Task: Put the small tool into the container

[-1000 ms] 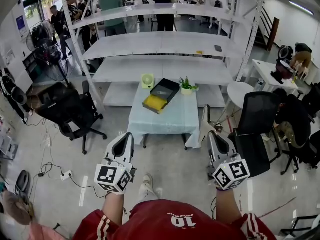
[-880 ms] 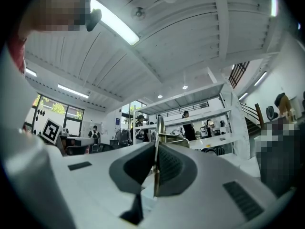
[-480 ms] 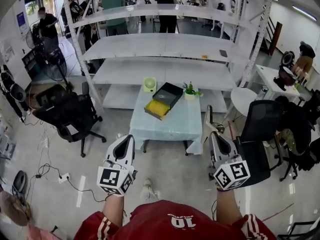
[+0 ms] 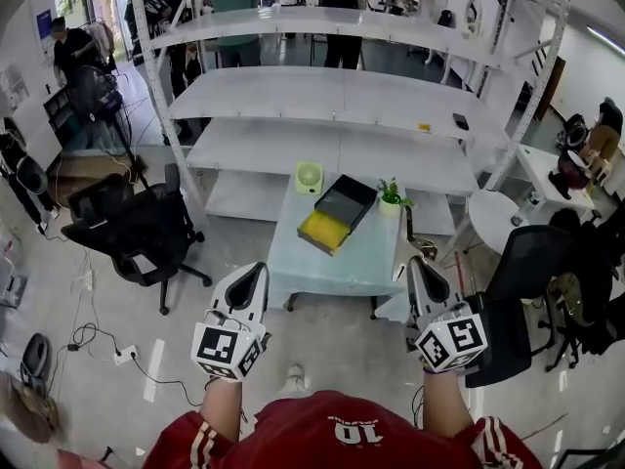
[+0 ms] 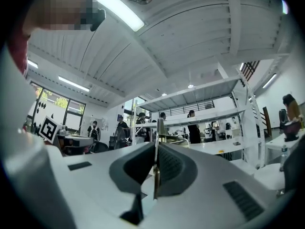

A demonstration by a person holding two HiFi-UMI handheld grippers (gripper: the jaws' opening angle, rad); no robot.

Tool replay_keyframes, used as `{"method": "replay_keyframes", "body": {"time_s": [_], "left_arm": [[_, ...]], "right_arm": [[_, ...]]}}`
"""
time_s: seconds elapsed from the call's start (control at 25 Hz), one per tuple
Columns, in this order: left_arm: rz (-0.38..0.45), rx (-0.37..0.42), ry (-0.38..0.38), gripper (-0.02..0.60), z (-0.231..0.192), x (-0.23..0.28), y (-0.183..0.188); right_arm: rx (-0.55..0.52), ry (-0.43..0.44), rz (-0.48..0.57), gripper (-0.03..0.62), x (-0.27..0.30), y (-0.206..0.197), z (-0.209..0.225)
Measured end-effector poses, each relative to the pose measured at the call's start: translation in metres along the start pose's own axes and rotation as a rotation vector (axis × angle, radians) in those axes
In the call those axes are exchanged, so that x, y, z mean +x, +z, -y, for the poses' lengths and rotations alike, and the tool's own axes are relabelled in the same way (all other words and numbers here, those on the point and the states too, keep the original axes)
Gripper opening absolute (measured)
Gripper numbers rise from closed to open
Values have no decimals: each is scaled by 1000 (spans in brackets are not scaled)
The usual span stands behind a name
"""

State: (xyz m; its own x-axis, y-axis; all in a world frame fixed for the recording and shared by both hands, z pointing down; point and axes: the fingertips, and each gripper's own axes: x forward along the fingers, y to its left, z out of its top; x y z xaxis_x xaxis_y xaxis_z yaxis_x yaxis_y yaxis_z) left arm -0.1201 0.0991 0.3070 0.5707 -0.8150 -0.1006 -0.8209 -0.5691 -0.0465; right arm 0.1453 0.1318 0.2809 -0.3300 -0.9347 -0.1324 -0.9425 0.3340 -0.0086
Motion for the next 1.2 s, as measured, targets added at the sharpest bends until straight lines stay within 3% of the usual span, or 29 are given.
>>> {"method": "replay_keyframes", "body": {"time_s": [0.24, 0.52, 0.68, 0.88, 1.2], "left_arm": [[17, -5, 16, 2, -75, 33, -1], [-3, -20, -6, 2, -137, 71, -13], [-6, -23, -34, 2, -153, 95, -21], [-5, -80, -73, 2, -157, 131, -27], [-3, -85, -43, 2, -161, 203, -39]], "right_arm": [[-6, 28, -8, 12, 82, -5, -22], [22, -6, 7, 14, 151, -14, -23], [31, -40, 23, 14, 170, -22, -20], [38, -76, 4, 15, 185, -35, 2], [82, -84, 16, 15, 225, -58, 70]]}}
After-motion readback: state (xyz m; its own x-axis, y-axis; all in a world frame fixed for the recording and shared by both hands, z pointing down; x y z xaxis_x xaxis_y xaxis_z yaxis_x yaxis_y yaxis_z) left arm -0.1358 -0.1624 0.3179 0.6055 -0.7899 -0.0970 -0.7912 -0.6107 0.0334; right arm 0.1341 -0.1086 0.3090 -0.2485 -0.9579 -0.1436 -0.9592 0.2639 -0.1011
